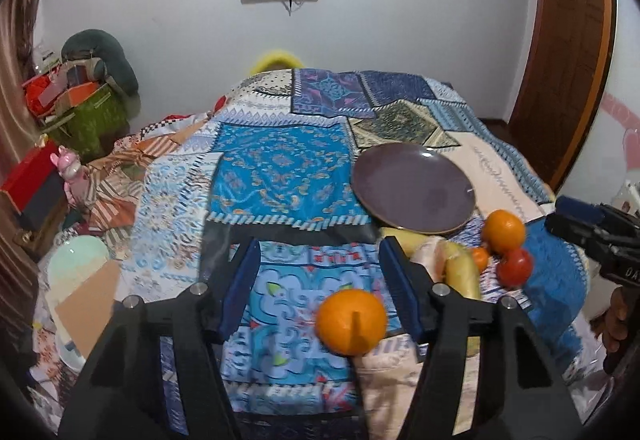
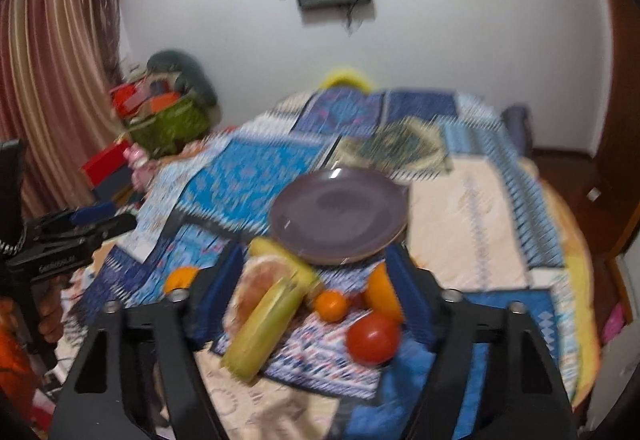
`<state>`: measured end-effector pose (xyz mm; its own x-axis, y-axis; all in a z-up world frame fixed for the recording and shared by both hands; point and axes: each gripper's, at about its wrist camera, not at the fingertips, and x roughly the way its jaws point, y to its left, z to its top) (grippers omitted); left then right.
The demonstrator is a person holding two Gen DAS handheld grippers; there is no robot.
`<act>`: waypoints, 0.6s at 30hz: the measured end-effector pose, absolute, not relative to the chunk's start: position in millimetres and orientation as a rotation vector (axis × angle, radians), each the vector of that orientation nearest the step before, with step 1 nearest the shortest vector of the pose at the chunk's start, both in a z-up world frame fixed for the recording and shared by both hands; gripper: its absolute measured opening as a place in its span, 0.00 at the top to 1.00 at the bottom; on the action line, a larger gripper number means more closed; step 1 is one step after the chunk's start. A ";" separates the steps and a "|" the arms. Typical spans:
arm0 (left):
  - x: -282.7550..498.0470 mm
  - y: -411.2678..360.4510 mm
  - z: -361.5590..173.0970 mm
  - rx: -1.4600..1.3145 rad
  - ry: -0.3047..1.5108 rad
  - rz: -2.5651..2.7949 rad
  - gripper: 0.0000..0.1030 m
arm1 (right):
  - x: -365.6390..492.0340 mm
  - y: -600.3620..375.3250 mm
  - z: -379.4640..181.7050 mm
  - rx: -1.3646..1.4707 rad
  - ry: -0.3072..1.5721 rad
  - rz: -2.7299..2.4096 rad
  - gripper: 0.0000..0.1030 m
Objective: Organize fruits
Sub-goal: 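Grasp a sugarcane piece with the right tool while the left tool grasps a large orange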
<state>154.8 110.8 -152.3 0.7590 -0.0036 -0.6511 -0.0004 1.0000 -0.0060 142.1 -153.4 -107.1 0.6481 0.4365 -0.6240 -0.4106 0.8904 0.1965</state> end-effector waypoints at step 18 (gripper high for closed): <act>168.2 108.0 -226.9 -0.044 0.939 -0.151 0.38 | 158.4 -106.3 -172.9 0.018 0.991 0.542 0.47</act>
<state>168.2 108.0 -226.9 0.5805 -0.1488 -0.8006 0.1102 0.9885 -0.1038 158.4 -106.3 -172.9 0.4274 0.4420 -0.7887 -0.4258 0.8680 0.2557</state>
